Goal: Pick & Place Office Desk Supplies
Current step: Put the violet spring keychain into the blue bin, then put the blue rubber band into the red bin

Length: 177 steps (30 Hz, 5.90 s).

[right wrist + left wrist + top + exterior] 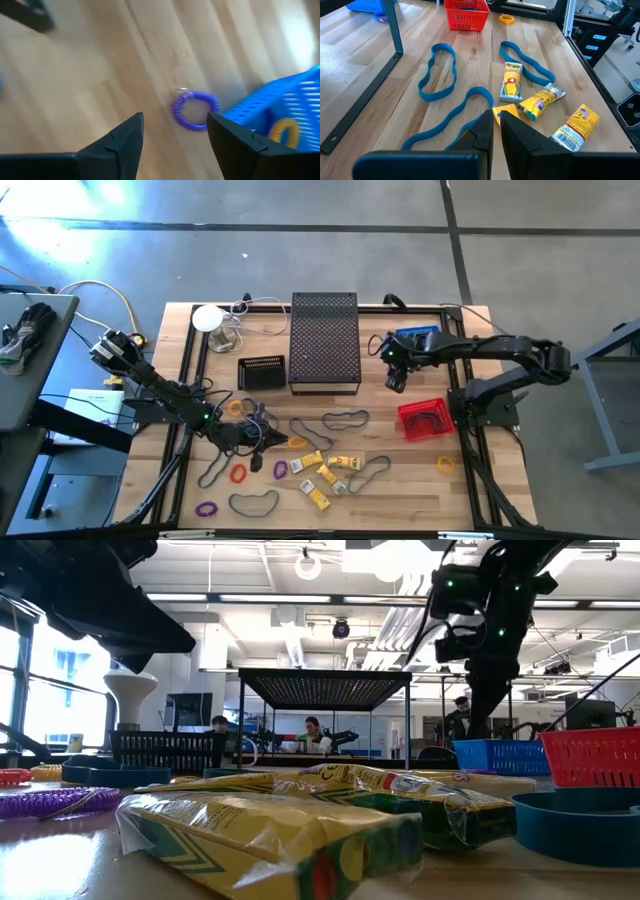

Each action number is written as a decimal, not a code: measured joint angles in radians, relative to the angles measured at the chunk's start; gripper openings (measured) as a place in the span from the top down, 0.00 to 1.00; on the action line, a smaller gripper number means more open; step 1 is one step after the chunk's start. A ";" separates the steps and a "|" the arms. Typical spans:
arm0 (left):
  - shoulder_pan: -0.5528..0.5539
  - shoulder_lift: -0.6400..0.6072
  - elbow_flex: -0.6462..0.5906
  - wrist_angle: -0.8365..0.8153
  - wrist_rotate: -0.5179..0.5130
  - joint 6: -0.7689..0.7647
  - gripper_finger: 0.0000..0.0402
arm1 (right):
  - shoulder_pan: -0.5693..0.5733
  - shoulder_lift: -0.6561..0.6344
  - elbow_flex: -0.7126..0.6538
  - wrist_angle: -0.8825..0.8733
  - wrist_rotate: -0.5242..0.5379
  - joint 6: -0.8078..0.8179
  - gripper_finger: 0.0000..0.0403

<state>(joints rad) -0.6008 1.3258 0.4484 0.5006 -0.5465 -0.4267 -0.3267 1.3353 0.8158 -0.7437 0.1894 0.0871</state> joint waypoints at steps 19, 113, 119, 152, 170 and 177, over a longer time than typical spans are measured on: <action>0.024 0.000 0.000 0.000 0.003 0.000 0.92 | 0.145 0.015 0.000 -0.026 0.249 -0.458 0.49; 0.015 0.000 0.000 -0.008 0.000 0.000 0.92 | -0.052 0.336 0.002 0.018 0.000 -0.460 0.97; 0.015 0.000 0.000 -0.007 0.000 0.000 0.92 | -0.022 0.306 0.004 0.012 0.053 -0.461 0.98; 0.015 0.000 0.000 -0.007 0.000 0.000 0.92 | -0.109 -0.147 0.075 -0.241 0.359 0.258 0.99; 0.015 0.000 0.000 -0.011 0.000 0.000 0.92 | -0.296 0.033 0.074 -0.196 0.177 0.322 0.87; 0.015 0.000 0.000 -0.014 0.000 0.000 0.92 | -0.296 0.031 0.074 -0.166 0.219 0.313 0.63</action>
<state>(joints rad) -0.5854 1.3258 0.4484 0.4866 -0.5461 -0.4267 -0.6224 1.3666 0.8894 -0.9095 0.4081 0.4001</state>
